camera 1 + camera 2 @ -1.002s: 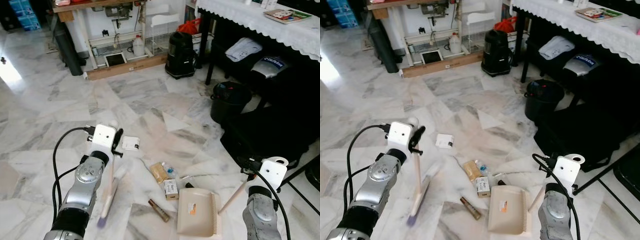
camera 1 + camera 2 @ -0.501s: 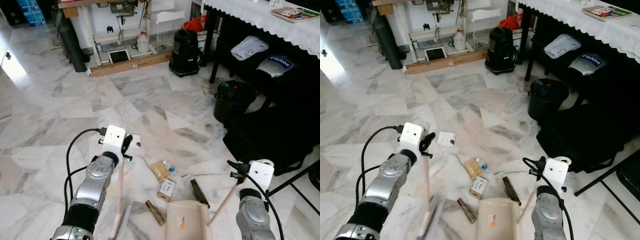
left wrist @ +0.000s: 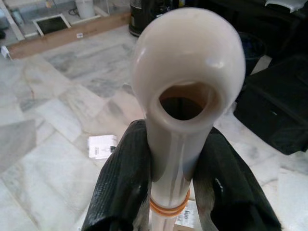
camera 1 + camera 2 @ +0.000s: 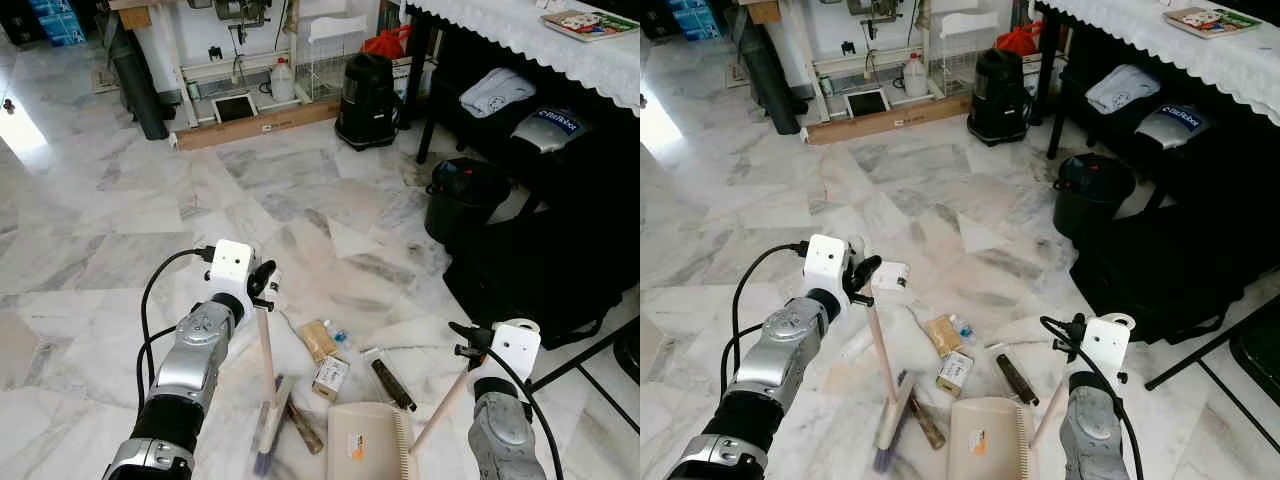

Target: Sweep floor

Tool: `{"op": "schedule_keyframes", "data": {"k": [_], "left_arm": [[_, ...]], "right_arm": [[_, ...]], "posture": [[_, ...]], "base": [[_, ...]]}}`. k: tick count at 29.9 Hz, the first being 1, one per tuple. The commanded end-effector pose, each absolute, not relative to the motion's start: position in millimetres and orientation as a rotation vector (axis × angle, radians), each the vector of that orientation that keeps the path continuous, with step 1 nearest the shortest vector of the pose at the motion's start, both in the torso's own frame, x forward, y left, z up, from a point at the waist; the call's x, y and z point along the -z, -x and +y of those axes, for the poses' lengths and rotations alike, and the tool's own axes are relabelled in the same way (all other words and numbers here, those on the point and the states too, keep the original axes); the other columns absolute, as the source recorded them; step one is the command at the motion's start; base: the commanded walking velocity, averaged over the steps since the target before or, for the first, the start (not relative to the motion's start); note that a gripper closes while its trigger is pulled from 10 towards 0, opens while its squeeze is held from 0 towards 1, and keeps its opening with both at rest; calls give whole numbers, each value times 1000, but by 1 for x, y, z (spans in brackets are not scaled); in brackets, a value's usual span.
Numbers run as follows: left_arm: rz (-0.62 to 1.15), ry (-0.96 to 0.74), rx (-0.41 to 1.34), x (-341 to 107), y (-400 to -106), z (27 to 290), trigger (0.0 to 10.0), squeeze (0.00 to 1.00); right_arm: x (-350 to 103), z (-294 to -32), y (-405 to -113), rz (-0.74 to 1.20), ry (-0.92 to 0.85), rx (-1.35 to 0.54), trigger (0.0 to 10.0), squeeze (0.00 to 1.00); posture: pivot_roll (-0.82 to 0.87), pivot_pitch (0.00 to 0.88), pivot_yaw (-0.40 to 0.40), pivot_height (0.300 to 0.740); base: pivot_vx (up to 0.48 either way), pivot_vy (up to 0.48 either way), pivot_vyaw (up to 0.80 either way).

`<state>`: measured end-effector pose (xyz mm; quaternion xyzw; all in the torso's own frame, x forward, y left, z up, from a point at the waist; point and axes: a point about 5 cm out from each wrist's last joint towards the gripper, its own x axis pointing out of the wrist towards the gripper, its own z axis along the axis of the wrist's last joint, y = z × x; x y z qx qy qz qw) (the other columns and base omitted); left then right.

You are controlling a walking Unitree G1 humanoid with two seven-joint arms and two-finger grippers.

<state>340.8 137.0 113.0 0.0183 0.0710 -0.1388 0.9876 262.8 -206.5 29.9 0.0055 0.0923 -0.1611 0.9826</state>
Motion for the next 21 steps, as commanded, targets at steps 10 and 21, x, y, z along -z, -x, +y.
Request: {"op": "schedule_keyframes", "data": {"k": [10, 21], "left_arm": [[303, 158, 280, -109, -340, 137, 10000, 0], [376, 316, 245, -116, -339, 132, 10000, 0]], "right_arm": [[-17, -205, -261, 250, -22, 323, 10000, 0], [-16, -197, -265, 246, -35, 302, 10000, 0]], "posture": [[-27, 119, 25, 740], [-18, 119, 26, 740]], "base": [[0, 0, 0], [0, 0, 0]]}}
